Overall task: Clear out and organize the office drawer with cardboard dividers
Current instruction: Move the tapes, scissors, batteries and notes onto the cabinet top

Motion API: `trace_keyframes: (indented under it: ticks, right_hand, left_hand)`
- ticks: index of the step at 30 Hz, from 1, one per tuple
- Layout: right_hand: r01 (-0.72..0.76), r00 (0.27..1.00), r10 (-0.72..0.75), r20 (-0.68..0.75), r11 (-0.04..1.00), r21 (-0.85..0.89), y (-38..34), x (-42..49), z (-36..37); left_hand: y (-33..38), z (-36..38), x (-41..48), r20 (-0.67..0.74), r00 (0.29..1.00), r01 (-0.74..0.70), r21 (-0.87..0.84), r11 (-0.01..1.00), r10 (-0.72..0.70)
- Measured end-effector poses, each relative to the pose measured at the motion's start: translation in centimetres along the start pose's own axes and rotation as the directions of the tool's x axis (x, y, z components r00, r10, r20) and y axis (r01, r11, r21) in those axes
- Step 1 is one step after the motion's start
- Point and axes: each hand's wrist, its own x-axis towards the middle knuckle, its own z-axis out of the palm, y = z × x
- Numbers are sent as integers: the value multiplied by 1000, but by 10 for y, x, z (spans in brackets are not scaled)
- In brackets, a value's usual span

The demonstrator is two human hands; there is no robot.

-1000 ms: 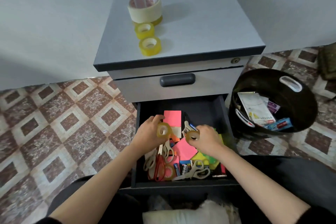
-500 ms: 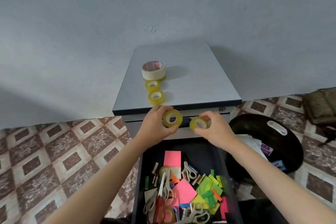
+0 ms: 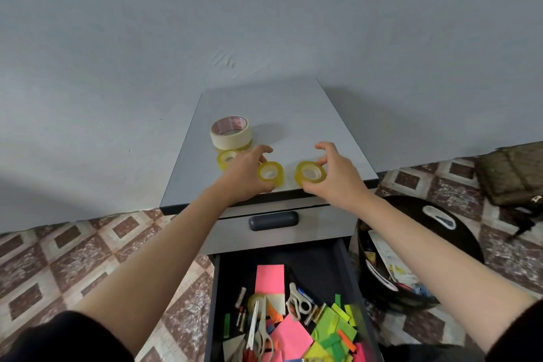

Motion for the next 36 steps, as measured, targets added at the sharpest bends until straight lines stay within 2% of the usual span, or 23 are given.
trace_keyframes:
  ticks: [11,22,26,28,32,34,36]
  right_hand:
    - [55,993,-37,109,983,-173,4,24,8]
    - [38,994,-27,105,993,-111,1,26,18]
    - [-12,994,21,105,996,-85,1,19,14]
    - [-25,997,32,66,995,-100,1,10,10]
    - [90,977,-95,-192,995,-33,0,-15,11]
    - [99,971,-87,-222,994,46,-1,-31,16]
    - [87,981,-69,-182,992,92,0,-48,25]
  left_hand:
    - [-10,4,7,58,998,20,20,1000,-21]
    - [-9,5,2,19,1000,-3,35,999,2]
    - [-7,-3,-8,-95,995,-31,-13,999,29]
    - [-8,-7,-18,-190,981,-47,-39,998,39]
    - [-16,-7,-47,-338,941,-22,-79,997,-6]
    - [-21,-3,-68,-355,934,-8,-97,995,-27]
    - [-24,4,-88,-343,938,12,-127,992,-55]
